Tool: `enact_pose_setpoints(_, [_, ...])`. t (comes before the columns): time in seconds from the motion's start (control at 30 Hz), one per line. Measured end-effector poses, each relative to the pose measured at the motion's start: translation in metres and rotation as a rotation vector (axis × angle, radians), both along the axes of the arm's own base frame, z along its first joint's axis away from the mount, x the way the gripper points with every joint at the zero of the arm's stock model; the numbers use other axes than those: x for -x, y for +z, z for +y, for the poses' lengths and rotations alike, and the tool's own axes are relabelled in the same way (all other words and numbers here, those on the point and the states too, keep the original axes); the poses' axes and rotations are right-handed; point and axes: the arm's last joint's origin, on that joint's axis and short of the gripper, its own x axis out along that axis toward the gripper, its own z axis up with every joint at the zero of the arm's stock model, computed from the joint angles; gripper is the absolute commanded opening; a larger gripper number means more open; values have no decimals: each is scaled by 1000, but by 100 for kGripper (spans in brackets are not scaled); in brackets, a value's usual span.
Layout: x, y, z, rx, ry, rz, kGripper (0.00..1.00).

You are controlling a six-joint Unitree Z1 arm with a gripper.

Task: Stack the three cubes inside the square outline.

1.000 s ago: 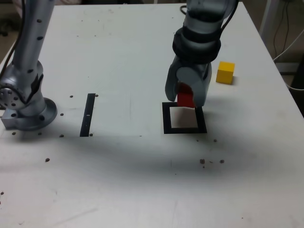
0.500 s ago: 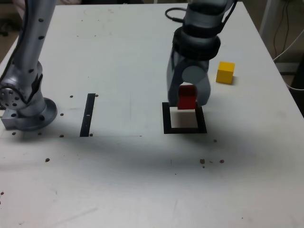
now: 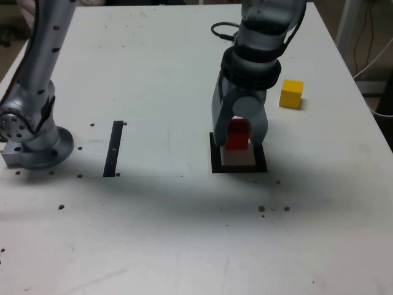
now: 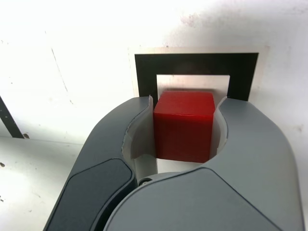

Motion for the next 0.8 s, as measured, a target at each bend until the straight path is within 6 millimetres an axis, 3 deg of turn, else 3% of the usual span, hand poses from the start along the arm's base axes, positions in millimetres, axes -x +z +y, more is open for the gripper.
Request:
enact_pose_setpoints(0.4, [-3, -11, -1, 4, -1, 9, 42])
enact_pose_setpoints(0.5, [-3, -11, -4, 2, -10, 5, 56])
enact_pose_setpoints(0.6, [-3, -11, -13, 3, -32, -1, 82])
enact_pose_setpoints(0.67, [-3, -12, -18, 2, -43, -1, 93])
enact_pose_setpoints(0.8, [3, -15, -26, -8, -38, 24, 99])
